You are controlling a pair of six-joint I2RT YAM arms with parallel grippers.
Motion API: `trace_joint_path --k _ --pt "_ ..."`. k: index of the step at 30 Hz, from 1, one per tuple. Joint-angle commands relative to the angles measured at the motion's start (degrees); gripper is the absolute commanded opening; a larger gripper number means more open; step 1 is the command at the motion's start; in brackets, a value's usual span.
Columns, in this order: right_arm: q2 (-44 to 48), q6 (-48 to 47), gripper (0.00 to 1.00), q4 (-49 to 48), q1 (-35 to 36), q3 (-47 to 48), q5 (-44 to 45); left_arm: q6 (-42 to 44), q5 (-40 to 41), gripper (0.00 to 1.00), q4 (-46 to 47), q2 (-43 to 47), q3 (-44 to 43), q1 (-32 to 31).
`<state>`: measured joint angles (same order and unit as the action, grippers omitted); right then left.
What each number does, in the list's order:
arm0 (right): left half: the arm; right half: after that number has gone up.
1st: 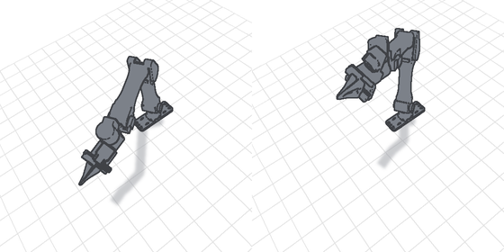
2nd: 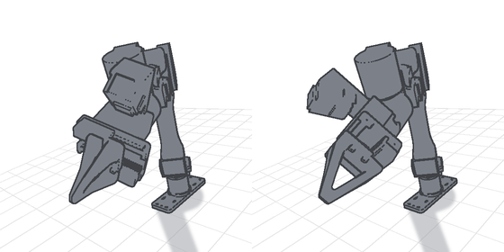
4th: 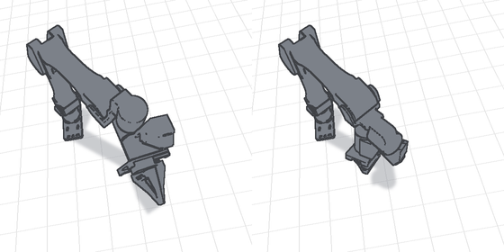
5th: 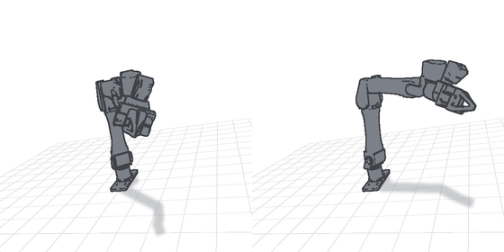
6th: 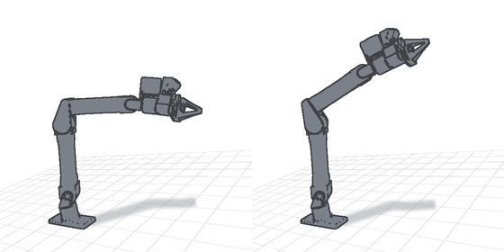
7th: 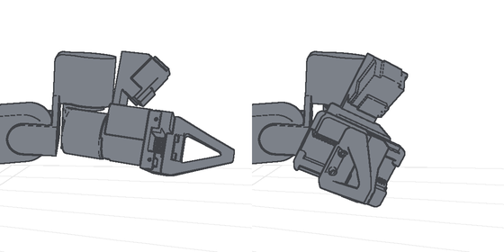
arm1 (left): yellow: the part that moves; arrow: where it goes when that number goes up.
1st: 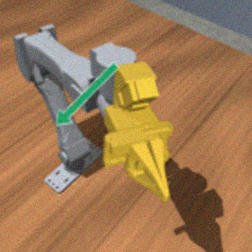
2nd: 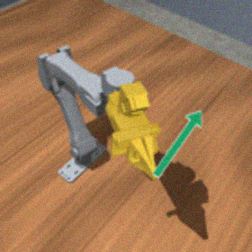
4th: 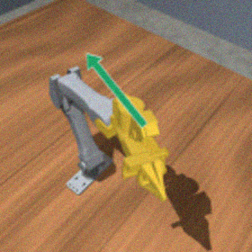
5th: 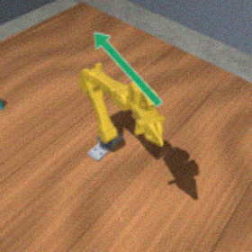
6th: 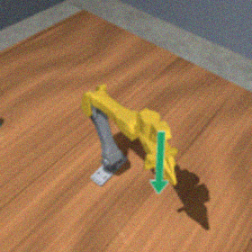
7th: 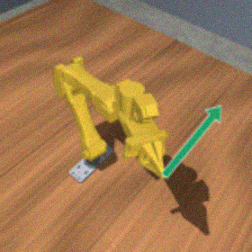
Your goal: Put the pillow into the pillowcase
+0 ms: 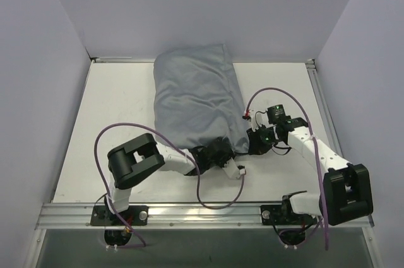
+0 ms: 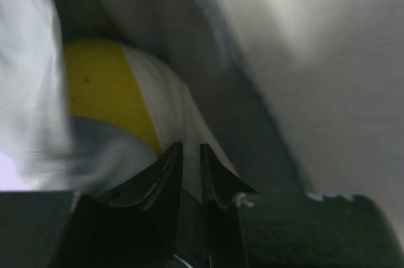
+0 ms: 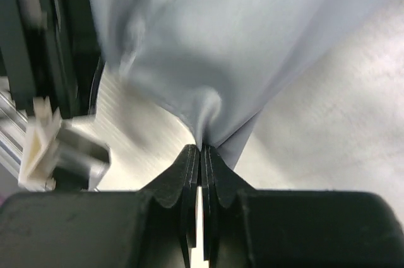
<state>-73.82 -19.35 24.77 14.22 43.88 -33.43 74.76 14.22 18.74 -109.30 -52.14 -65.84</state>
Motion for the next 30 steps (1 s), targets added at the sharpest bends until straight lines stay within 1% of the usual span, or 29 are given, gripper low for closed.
trace_joint_path --k 1,3,5,6,7,8,9,10,11,12,13,14,15,16,17,18,19,20,21,22,23,24,25,26,27,28,29,30 --pt "0.35 -7.52 0.00 11.41 -1.12 0.77 2.75 3.98 2.75 0.27 7.62 -3.11 -5.51 3.35" --pt "0.17 -9.20 0.00 12.75 -2.87 0.60 2.85 5.13 1.35 0.39 8.59 -2.51 -5.43 3.44" --pt "-0.53 -12.01 0.00 13.81 -6.91 0.33 3.28 4.61 -2.59 0.53 7.37 2.92 -2.55 2.48" --pt "-0.88 -13.15 0.00 13.81 -8.32 0.07 3.63 3.56 -3.92 0.70 5.71 5.82 0.60 0.39" --pt "-1.58 -14.38 0.00 13.81 -10.16 0.15 4.24 1.98 -5.41 0.74 -2.31 12.63 1.59 -0.77" --pt "-3.42 -16.40 0.00 13.64 -13.66 0.42 4.95 -3.60 -7.34 0.76 -8.92 16.53 1.60 -2.08" --pt "-4.74 -17.20 0.00 13.29 -15.87 1.64 7.04 -6.96 -14.06 0.83 -16.12 20.40 -0.22 -3.31" --pt "-6.41 -17.47 0.00 11.63 -17.54 2.61 8.80 -10.39 -18.04 0.89 -28.03 27.22 -1.29 -5.85" --pt "-10.25 -17.47 0.00 10.22 -20.78 3.75 10.65 -17.21 -20.17 0.93 -31.71 30.16 -1.82 -7.27" --pt "-12.29 -16.95 0.00 8.47 -22.29 4.98 15.28 -20.93 -21.67 0.95 -33.93 32.80 -2.26 -8.76" --pt "-17.10 -16.16 0.00 4.27 -23.52 9.08 17.76 -24.54 -21.78 0.96 -37.43 36.83 -3.13 -10.95" --pt "-19.75 -13.46 0.00 2.92 -26.06 11.82 20.05 -31.28 -21.95 0.96 -39.72 38.09 -4.19 -11.41" --pt "-22.48 -11.86 0.00 2.13 -26.95 15.50 21.81 -33.87 -21.87 0.96 -41.49 39.15 -5.07 -11.41" --pt "-26.94 -10.02 0.00 1.77 -27.92 22.06 24.53 -36.15 -19.43 0.96 -43.94 40.29 -6.21 -9.93" --pt "-28.73 -7.22 0.00 1.68 -28.54 25.43 25.68 -39.92 -18.53 0.96 -44.66 40.65 -6.74 -7.83" --pt "-30.14 -6.06 0.00 0.38 -28.46 27.82 28.13 -41.61 -20.44 0.96 -46.32 40.74 -7.36 -4.68" --pt "-32.24 -5.18 0.00 0.01 -28.20 32.19 29.37 -45.28 -22.29 0.96 -46.95 40.22 -9.02 3.88" --pt "-33.31 -4.38 0.00 -0.42 -27.67 34.06 30.52 -46.97 -23.61 0.95 -47.65 39.43 -10.16 8.32" --pt "-34.27 -3.25 0.00 -0.43 -26.19 36.00 31.57 -48.47 -25.01 0.95 -49.05 36.73 -11.65 12.54" --pt "-35.85 -2.89 0.00 -0.34 -25.21 38.02 33.06 -50.92 -28.68 0.95 -49.24 35.13 -14.37 17.63" --pt "-36.56 -2.71 0.14 0.35 -24.16 41.43 33.25 -51.47 -30.55 0.95 -49.24 33.29 -16.31 26.12" --pt "-37.00 -2.62 0.25 2.97 -22.67 43.12 33.25 -51.91 -32.13 0.96 -49.24 28.92 -18.42 30.38" --pt "-36.92 -2.36 0.37 4.48 -22.05 44.26 33.25 -52.61 -34.93 0.97 -49.24 26.18 -24.00 33.64" --pt "-36.31 -2.18 0.61 5.88 -21.78 44.71 33.25 -52.79 -36.61 0.97 -49.33 23.28 -27.19 39.68" --pt "-35.17 -1.92 0.67 7.99 -21.86 44.28 32.38 -53.22 -37.06 0.98 -49.59 16.99 -30.27 42.00" --pt "-32.38 -1.22 0.74 8.97 -22.13 43.67 31.42 -55.06 -38.90 0.98 -49.42 13.70 -37.44 44.11" --pt "-30.78 -0.69 0.76 10.80 -22.48 41.57 30.71 -55.60 -40.39 0.98 -49.94 6.88 -40.64 48.22" --pt "-27.03 0.71 0.76 11.95 -23.44 40.77 29.40 -56.56 -40.76 0.97 -49.86 3.68 -44.24 49.48"
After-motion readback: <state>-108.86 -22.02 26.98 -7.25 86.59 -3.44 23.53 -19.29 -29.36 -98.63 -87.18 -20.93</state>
